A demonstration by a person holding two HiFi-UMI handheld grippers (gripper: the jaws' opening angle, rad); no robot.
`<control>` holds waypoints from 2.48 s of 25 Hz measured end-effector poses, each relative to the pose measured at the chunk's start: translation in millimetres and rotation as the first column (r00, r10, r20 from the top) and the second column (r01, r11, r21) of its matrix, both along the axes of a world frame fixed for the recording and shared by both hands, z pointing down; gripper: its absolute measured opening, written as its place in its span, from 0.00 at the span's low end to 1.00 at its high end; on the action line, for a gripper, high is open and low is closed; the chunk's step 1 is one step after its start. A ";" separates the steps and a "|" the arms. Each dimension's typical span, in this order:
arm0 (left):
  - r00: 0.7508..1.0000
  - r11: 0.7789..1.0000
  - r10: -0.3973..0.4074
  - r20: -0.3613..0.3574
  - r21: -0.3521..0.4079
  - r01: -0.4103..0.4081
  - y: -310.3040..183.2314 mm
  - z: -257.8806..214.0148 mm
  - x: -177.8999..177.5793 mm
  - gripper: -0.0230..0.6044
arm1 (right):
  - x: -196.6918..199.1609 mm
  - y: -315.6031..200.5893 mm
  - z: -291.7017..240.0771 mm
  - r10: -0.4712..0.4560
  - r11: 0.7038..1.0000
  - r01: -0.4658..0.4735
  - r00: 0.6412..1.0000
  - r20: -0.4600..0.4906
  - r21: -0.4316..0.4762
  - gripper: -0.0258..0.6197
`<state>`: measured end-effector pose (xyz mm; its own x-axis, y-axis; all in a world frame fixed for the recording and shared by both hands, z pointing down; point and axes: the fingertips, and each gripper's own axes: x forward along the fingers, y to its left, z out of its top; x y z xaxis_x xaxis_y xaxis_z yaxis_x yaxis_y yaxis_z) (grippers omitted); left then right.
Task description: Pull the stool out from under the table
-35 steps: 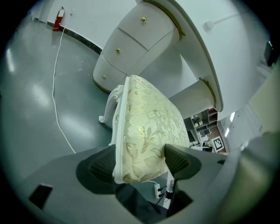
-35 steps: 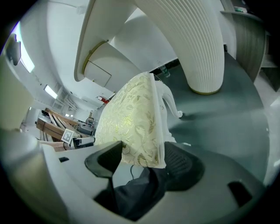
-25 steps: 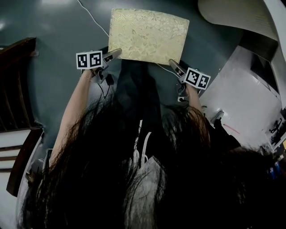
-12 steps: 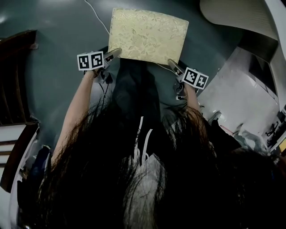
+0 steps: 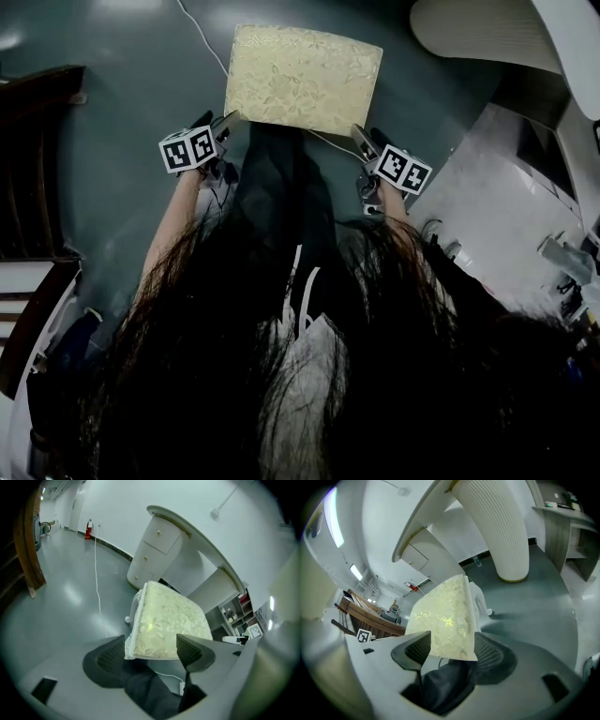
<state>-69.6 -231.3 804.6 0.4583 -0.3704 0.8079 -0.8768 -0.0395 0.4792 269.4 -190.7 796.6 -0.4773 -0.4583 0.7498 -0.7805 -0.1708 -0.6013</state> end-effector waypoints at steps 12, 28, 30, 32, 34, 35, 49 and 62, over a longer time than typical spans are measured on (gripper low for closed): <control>0.970 0.938 0.221 -0.097 0.294 -0.185 14.9 -177.8 103.4 0.59 | -12.7 28.8 -155.5 -0.131 0.966 0.135 0.991 -0.032 0.221 0.49; 0.941 0.887 0.293 -0.169 0.415 -0.202 96.0 -361.3 157.3 0.40 | -53.5 80.0 -301.6 -0.215 0.911 0.198 0.977 0.006 0.363 0.49; 0.941 0.897 0.265 -0.209 0.411 -0.161 98.4 -367.3 154.7 0.36 | -62.4 78.5 -308.8 -0.213 0.905 0.195 0.977 0.006 0.378 0.49; 0.939 0.903 0.245 -0.243 0.409 -0.130 101.8 -373.4 152.1 0.34 | -72.7 80.2 -317.2 -0.215 0.899 0.194 0.977 0.009 0.392 0.48; 0.937 0.901 0.241 -0.253 0.417 -0.119 106.1 -379.4 150.7 0.32 | -81.6 84.2 -325.7 -0.222 0.891 0.202 0.975 0.004 0.406 0.48; 0.936 0.898 0.247 -0.251 0.422 -0.124 108.3 -381.6 150.0 0.30 | -85.5 86.1 -329.3 -0.225 0.887 0.206 0.974 -0.003 0.413 0.47; 0.894 0.826 0.399 -0.204 0.504 -0.254 160.4 -397.4 97.3 0.27 | -148.3 142.6 -356.3 -0.169 0.864 0.194 0.981 -0.096 0.465 0.25; 0.846 0.748 0.492 -0.203 0.595 -0.292 236.7 -433.5 23.9 0.27 | -229.0 214.7 -402.7 -0.086 0.831 0.136 0.989 -0.116 0.539 0.16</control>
